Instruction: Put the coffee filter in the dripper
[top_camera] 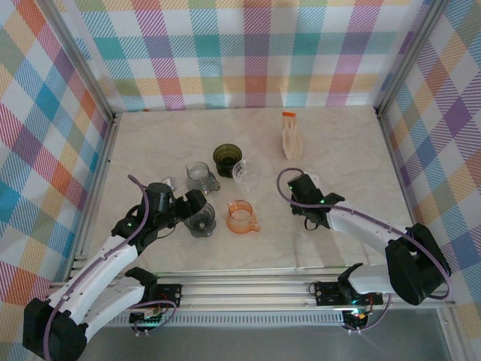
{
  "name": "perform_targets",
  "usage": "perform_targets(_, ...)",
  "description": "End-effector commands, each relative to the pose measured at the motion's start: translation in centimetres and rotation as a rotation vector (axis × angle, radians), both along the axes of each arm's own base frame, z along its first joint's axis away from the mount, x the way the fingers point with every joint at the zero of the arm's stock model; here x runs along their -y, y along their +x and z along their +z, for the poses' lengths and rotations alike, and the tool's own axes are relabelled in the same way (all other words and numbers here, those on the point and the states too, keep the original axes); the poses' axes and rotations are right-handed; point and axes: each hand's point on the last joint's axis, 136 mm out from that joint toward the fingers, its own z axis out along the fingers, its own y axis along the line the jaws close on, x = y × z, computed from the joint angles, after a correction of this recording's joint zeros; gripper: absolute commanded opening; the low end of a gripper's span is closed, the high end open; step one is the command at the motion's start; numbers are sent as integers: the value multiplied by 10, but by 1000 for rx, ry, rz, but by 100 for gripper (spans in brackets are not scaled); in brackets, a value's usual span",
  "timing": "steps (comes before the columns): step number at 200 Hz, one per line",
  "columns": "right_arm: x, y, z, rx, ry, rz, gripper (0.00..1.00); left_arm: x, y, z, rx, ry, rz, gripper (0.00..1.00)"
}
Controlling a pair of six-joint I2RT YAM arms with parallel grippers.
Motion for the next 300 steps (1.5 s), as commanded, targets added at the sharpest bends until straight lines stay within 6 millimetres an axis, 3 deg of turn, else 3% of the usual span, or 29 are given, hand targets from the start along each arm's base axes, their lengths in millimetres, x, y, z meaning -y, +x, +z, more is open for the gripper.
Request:
perform_targets(1, 0, -7, -5, -29, 10, 20, 27, 3, -2, 5, -10, 2, -19, 83)
perform_targets(39, -2, -9, 5, -11, 39, 22, 39, -2, -4, 5, -19, 16, 4, 83)
perform_targets(86, -11, -16, 42, 62, 131, 91, 68, -2, -4, 16, -2, 4, 5, 84)
perform_targets(97, -26, -21, 52, 76, 177, 168, 70, -1, -4, 18, 1, 0, 2, 84)
perform_targets(112, -63, -34, 64, 103, 271, 360, 73, 0, -5, 20, 1, -7, -2, 84)
perform_targets(137, -116, -66, 63, 63, 392, 652, 82, 1, -6, 19, -2, -10, -8, 84)
perform_targets(168, -147, -83, 37, 6, 351, 816, 82, -1, -7, 17, -8, -7, -3, 84)
perform_targets(237, -164, -80, 3, -36, 288, 876, 68, -3, -8, 13, -16, 2, 5, 84)
perform_targets(273, -169, -84, -9, -55, 251, 901, 44, -2, -7, 11, -18, -3, 9, 84)
perform_targets(300, -168, -90, -9, -44, 229, 916, 32, -2, -7, 10, -18, -3, 6, 84)
